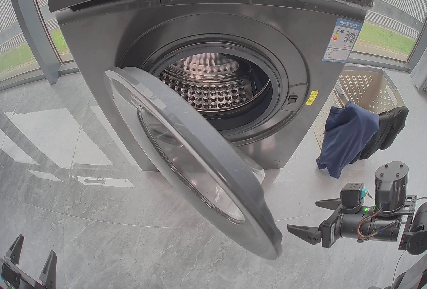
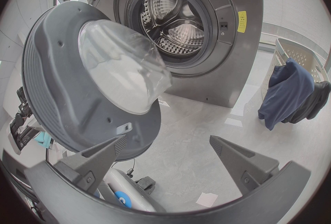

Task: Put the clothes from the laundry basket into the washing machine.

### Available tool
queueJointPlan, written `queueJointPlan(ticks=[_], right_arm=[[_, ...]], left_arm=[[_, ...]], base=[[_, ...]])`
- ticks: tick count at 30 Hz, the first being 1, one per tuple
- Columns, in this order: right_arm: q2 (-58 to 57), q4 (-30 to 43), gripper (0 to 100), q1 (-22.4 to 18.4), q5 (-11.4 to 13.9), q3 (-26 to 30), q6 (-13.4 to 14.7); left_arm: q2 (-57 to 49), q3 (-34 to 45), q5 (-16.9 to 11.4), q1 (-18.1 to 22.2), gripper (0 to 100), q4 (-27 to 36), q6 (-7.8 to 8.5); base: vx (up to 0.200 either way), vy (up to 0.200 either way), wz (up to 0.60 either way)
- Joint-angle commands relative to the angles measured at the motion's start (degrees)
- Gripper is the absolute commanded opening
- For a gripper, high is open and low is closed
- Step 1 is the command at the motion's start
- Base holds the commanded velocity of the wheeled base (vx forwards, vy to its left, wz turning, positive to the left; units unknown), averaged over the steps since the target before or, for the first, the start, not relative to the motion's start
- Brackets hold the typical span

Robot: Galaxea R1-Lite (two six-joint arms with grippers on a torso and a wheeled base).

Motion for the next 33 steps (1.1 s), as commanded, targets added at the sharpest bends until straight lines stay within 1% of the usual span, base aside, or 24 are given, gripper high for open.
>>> queueJointPlan(ticks=[1,2,3,4,6,9,12,14,17,18,20,21,22,25,28,33], right_arm=[[0.2,-0.1,100,-1.5,-0.4,-1.6,0.0],[1.6,0.0,100,-3.4,-0.5,-3.6,0.0],[1.6,0.0,100,-3.4,-0.5,-3.6,0.0],[3.4,-0.1,100,-3.6,-0.5,-5.3,0.0],[4.9,-0.1,100,-2.9,-0.5,-6.8,0.0],[6.9,-0.2,100,-0.9,-0.7,-8.5,0.0],[9.4,-1.1,100,-0.6,-1.5,-11.2,0.0],[10.8,-1.9,100,-0.5,-1.5,-12.4,0.0],[11.4,-2.3,100,0.6,-1.4,-12.5,-0.1],[11.5,-2.6,100,2.2,-1.3,-12.1,0.0],[11.5,-2.6,100,4.1,-1.1,-11.3,0.2],[11.5,-2.6,100,4.4,-1.1,-11.2,0.3],[11.4,-2.6,100,6.2,-1.3,-10.4,0.6],[10.9,-2.7,100,8.4,-1.5,-9.3,1.0],[10.2,-3.7,100,8.7,-1.5,-8.7,1.0],[10.1,-5.5,100,7.6,-1.0,-8.2,1.1]], left_arm=[[-0.6,0.8,0.0,0.0,100,0.0,-0.02],[-0.6,0.8,0.0,0.0,100,0.0,-0.02],[-0.6,0.8,0.0,0.0,100,0.0,-0.02],[-0.6,0.8,0.0,0.0,100,0.0,-0.02],[-0.6,0.8,0.0,0.0,100,0.0,-0.02],[-0.6,0.8,0.0,0.0,100,0.0,-0.02],[-0.6,0.8,0.0,0.0,100,0.0,-0.02],[-0.6,0.8,0.0,0.0,100,0.0,-0.02],[-0.6,0.8,0.0,0.0,100,0.0,-0.02],[-0.6,0.8,0.0,0.0,100,0.0,-0.02],[-0.6,0.8,0.0,0.0,100,0.0,-0.02],[-0.6,0.8,-0.1,0.0,100,0.0,-0.02],[-0.6,0.8,-0.1,0.0,100,0.0,-0.02],[-0.6,0.8,0.0,0.0,100,0.0,-0.02],[-0.6,0.8,0.0,0.0,100,0.0,-0.02],[-0.6,0.8,-0.1,0.0,100,0.0,-0.02]], base=[[0.000,0.000,0.00],[0.000,0.000,0.00],[0.000,0.000,0.00],[0.000,0.000,0.00],[0.000,0.000,0.00],[0.000,0.000,0.00],[0.000,0.000,0.00],[0.000,0.000,0.00],[0.000,0.000,0.00],[0.000,0.000,0.00],[0.000,0.000,0.00],[0.000,0.000,0.00],[0.000,0.000,0.00],[0.000,0.000,0.00],[0.000,0.000,0.00],[0.000,0.000,0.00]])
